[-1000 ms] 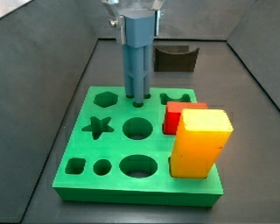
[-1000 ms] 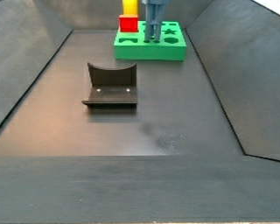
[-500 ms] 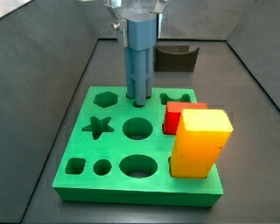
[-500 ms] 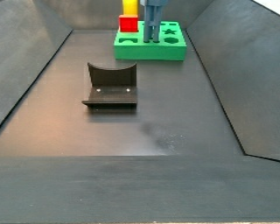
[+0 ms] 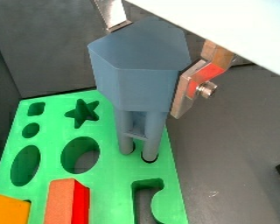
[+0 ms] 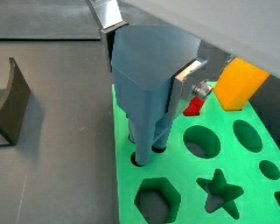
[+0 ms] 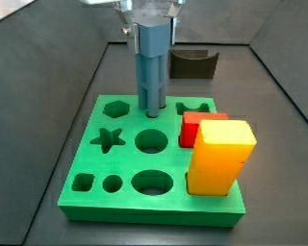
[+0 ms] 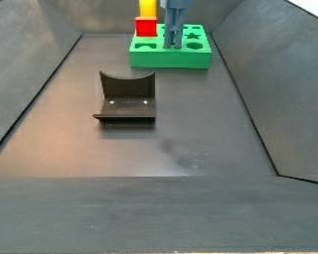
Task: Pick up the 3 prong object. Move up. Move to above the board. Insert the 3 prong object.
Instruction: Insert the 3 prong object.
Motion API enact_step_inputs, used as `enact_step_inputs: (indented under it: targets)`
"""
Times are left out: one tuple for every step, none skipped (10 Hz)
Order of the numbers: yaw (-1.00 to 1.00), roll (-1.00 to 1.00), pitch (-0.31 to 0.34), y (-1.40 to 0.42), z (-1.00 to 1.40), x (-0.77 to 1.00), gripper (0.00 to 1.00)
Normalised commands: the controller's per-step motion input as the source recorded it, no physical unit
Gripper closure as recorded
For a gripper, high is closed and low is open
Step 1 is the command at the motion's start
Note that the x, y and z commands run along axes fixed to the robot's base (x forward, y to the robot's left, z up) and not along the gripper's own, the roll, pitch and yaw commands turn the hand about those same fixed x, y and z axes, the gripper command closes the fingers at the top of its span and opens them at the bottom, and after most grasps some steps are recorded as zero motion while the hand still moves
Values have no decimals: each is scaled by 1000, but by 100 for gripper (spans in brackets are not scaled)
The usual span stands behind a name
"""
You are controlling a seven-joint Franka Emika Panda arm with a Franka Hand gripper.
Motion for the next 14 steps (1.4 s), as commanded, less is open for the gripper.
enact_step_inputs:
  targets:
    - [-157, 0, 0, 43, -91, 17, 100]
    - [-149, 0, 0, 34, -123, 20, 100]
    - [-157, 0, 0, 26, -109, 23, 100]
    - [-74, 0, 0, 0, -94, 0, 100]
    - [0, 0, 0, -17, -20, 0, 100]
    - [0, 34, -13, -14, -151, 0, 100]
    - [-51, 53, -10, -37, -157, 0, 100]
    - [-91, 40, -11, -46, -140, 0, 100]
    - [-97, 30, 0, -43, -140, 0, 100]
    - [-91, 63, -11, -80, -194, 0, 100]
    - [-100, 40, -26, -97, -103, 0, 100]
    - [-66, 20, -7, -123, 0, 0, 100]
    - [-77, 103, 0, -180, -14, 0, 100]
    - [-57, 179, 0, -206, -220, 9, 100]
